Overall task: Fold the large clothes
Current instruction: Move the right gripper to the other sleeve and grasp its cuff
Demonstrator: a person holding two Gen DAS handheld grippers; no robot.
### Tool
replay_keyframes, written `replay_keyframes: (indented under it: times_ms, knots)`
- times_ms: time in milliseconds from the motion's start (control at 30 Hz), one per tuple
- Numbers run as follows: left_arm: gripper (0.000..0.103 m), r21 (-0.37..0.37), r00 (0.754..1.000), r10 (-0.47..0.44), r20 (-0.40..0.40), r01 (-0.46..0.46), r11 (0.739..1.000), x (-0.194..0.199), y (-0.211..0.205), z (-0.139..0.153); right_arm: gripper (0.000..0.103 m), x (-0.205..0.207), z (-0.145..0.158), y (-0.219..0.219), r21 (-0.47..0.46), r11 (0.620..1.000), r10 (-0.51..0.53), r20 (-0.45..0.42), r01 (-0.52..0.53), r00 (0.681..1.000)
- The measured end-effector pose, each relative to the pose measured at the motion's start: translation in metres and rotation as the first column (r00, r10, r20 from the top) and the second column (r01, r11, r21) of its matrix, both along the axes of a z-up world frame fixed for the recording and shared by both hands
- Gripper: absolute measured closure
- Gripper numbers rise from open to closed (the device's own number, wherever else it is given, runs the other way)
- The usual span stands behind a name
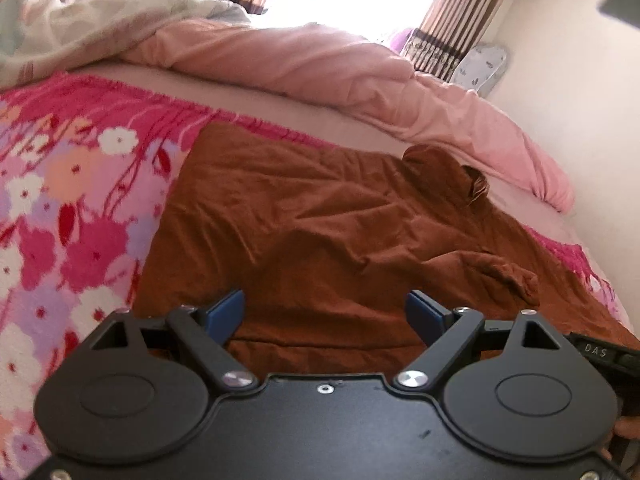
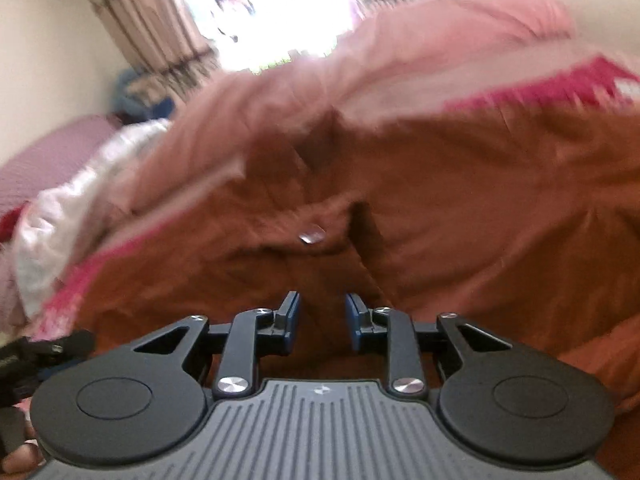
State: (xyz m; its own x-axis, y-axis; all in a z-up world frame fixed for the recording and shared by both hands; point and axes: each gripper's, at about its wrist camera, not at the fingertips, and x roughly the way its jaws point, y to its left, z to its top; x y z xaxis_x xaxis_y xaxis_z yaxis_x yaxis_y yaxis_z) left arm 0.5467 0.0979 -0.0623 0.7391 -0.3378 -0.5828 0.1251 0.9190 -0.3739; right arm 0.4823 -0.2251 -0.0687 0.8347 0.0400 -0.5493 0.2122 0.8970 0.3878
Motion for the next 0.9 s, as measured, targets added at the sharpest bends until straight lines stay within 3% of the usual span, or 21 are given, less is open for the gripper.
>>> replay_keyframes:
  times_ms: [133, 233, 300, 400, 600, 667, 900]
  knots:
    - [0.014, 0.027, 1.0, 0.009, 0.001, -0.009, 1.0, -0.001, -0.004, 0.007, 0.071, -0.01, -0.001, -0.018, 0.072, 0.997, 0.005, 0.025, -0.007, 1.0]
    - [0.013, 0.024, 0.999, 0.005, 0.035, -0.006, 1.0, -0.015, -0.001, 0.026, 0.062, -0.042, 0.015, -0.055, 0.152, 0.988, -0.02, 0.067, 0.009, 0.998]
    - [0.013, 0.069, 0.998, 0.014, 0.06, -0.018, 0.997, -0.027, 0.001, 0.036, 0.051, -0.073, 0.022, -0.097, 0.17, 0.983, -0.095, 0.105, 0.076, 0.99]
    - [0.013, 0.094, 0.997, 0.016, 0.07, -0.023, 0.995, -0.041, 0.006, 0.039, 0.05, -0.125, 0.022, -0.17, 0.181, 0.956, -0.254, 0.113, 0.232, 0.96]
    - [0.013, 0.073, 0.999, 0.041, 0.014, -0.042, 0.996, -0.05, 0.007, 0.024, 0.049, -0.212, -0.005, -0.296, 0.198, 0.813, -0.565, 0.038, 0.548, 0.824]
    - [0.013, 0.087, 0.999, 0.04, 0.02, -0.041, 0.995, -0.051, 0.002, 0.022, 0.049, -0.225, -0.015, -0.322, 0.215, 0.776, -0.611, 0.02, 0.593, 0.791]
    - [0.013, 0.128, 0.998, 0.059, -0.003, -0.058, 0.99, -0.04, -0.008, 0.016, 0.05, -0.236, -0.056, -0.393, 0.409, 0.658, -0.698, 0.016, 0.633, 0.715]
